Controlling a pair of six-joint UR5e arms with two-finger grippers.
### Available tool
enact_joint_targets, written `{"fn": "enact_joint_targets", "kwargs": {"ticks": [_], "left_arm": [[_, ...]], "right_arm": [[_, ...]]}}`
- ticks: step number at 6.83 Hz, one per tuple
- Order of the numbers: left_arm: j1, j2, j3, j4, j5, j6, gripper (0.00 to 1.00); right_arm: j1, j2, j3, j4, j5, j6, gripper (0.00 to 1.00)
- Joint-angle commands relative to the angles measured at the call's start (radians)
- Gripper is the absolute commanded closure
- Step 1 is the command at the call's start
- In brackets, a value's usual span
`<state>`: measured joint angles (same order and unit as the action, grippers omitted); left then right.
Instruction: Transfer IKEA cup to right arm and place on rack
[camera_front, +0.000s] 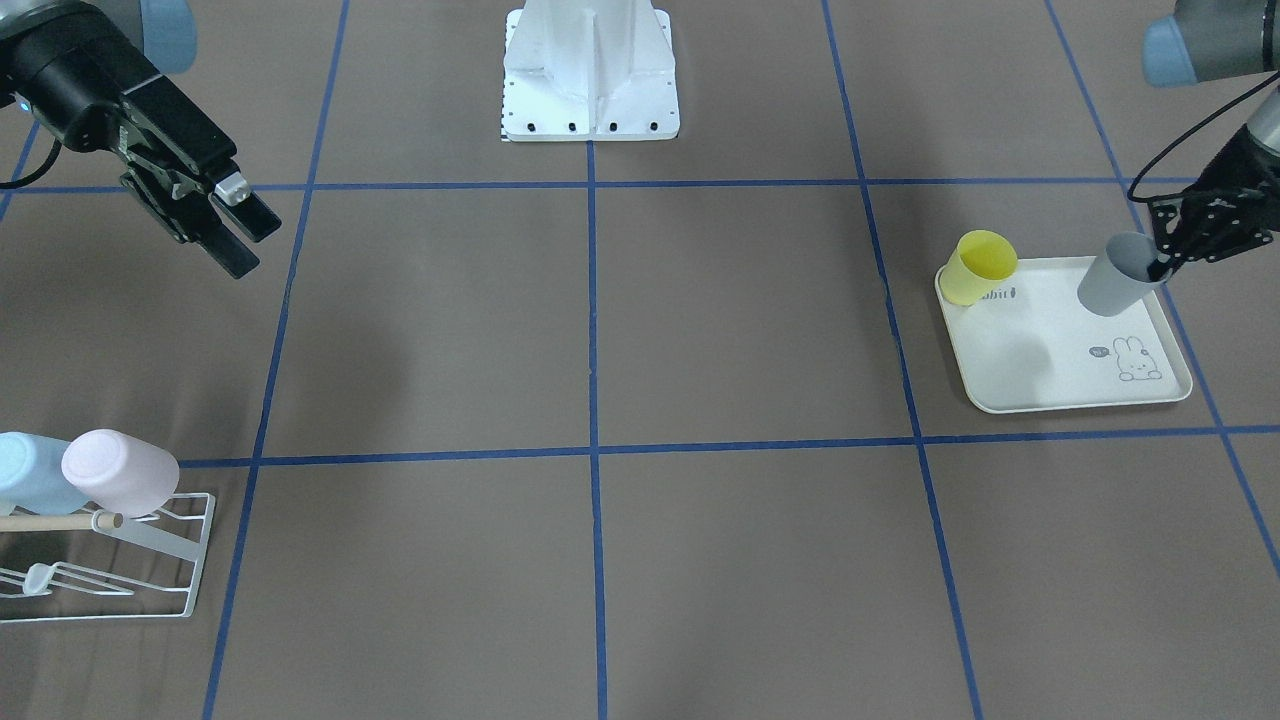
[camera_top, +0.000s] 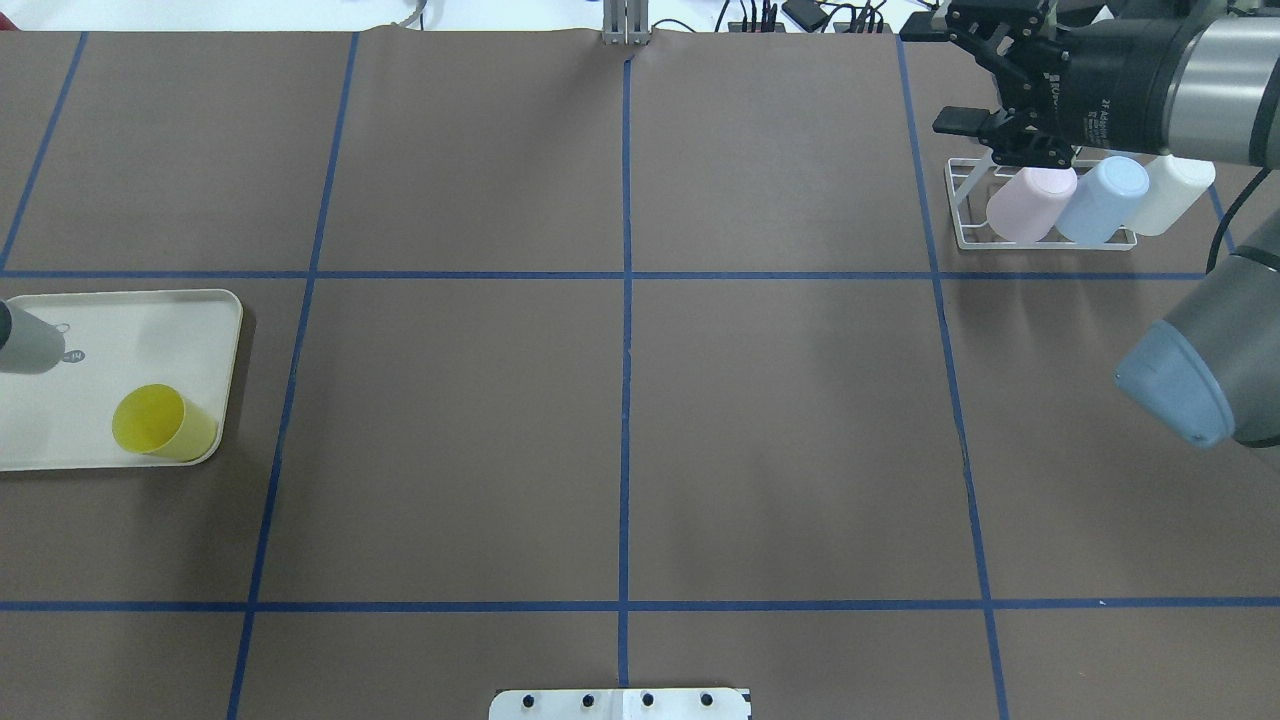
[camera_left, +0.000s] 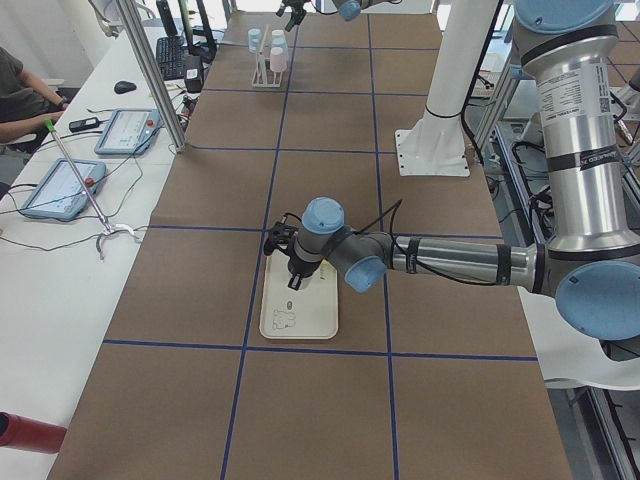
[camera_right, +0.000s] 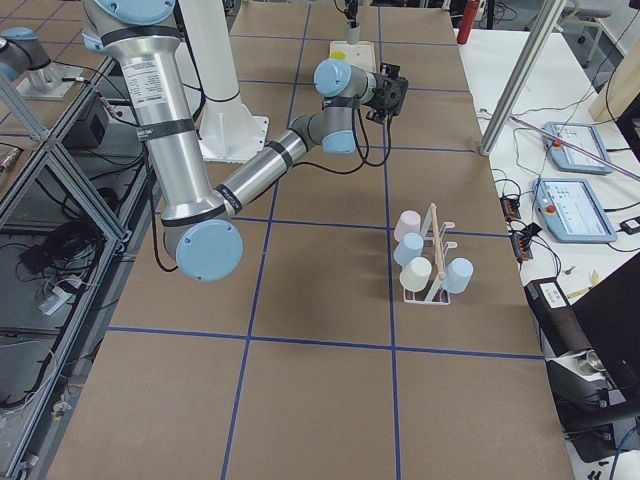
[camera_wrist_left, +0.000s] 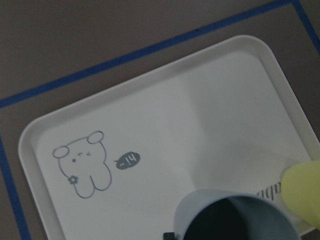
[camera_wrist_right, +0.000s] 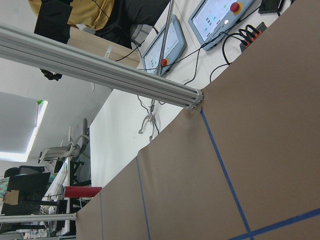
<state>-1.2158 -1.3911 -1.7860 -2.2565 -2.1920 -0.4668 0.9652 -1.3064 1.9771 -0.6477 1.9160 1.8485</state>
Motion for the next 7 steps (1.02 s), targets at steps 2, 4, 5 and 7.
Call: {"fn": "enact_joint_targets", "kwargs": {"ticks": [2, 4, 5, 7], "left_arm": [[-0.042, -0.309, 0.124, -0.009, 0.107, -0.429, 1.00], [-0.001, -0.473, 0.145, -0.015, 0.110, -0.791, 1.00], [0.042, -0.518, 0.142, -0.096, 0.110, -0.998, 1.00], [0.158, -0.592, 0.155, -0.340, 0.159, -1.420, 1.00]], "right_arm": [[-0.002, 0.003, -0.009, -0.001, 0.000, -0.002, 0.00], [-0.002, 0.003, -0.015, -0.001, -0.005, -0.003, 0.00], [-0.002, 0.004, -0.015, -0.001, -0.005, -0.002, 0.00], [-0.003, 0.010, -0.015, -0.001, -0.006, 0.000, 0.00]]}}
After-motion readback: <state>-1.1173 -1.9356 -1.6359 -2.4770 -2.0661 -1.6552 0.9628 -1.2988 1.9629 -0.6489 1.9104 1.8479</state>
